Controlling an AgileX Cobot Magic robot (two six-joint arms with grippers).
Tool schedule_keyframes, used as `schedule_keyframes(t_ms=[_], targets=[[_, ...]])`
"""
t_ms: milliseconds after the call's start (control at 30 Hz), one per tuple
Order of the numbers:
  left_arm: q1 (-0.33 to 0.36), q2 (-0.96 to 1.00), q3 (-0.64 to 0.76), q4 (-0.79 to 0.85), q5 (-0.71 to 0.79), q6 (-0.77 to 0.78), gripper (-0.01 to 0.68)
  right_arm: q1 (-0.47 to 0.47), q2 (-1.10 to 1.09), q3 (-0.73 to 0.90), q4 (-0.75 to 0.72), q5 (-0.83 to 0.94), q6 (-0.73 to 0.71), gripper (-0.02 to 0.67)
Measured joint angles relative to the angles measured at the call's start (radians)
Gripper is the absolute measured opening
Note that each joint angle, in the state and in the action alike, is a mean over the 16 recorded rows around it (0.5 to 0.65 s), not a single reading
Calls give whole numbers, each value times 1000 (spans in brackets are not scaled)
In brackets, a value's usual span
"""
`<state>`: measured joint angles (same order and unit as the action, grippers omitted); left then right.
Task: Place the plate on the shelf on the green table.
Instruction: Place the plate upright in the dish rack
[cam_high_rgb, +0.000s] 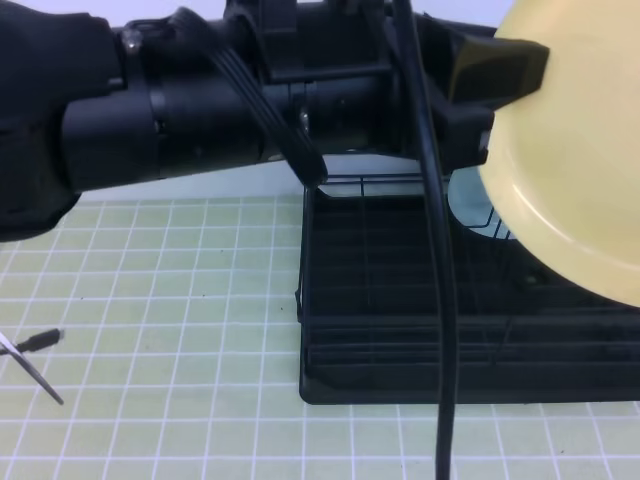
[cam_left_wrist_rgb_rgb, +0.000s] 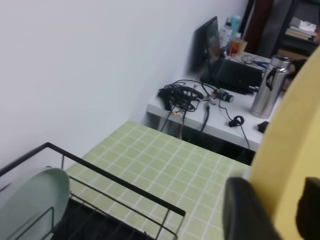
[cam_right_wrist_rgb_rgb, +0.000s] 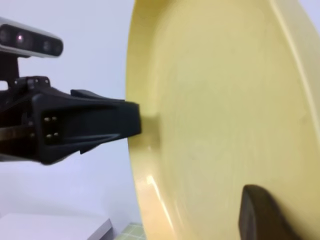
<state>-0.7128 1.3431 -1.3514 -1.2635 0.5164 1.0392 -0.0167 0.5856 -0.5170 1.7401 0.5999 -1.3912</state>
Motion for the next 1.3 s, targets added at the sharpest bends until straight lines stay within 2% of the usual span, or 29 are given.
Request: schedule_keyframes(t_ms=[233, 367, 467, 633, 800, 967, 1133, 1300], targets=[[2, -2, 0, -46, 51, 36, 401, 1, 0, -1, 3, -23, 0, -3], [2, -16, 0, -54, 82, 39, 431, 2, 0, -7, 1, -80, -6, -3], [2, -35, 0, -56, 103, 46, 428, 2, 1, -18, 0, -140, -29, -3], [0, -80, 0, -35, 120, 59, 361, 2, 11, -59, -1, -248, -103, 4], [-2, -134, 0, 41, 123, 63, 230, 1, 45, -131, -14, -339, -205, 4], [-3, -178, 0, 202, 107, -2, 97, 0, 121, -229, -103, -348, -271, 10], [-3, -207, 0, 472, 108, -181, 13, 1, 245, -356, -308, -260, -210, 3], [-2, -223, 0, 816, 158, -446, 0, 1, 408, -524, -656, -92, -4, 3]])
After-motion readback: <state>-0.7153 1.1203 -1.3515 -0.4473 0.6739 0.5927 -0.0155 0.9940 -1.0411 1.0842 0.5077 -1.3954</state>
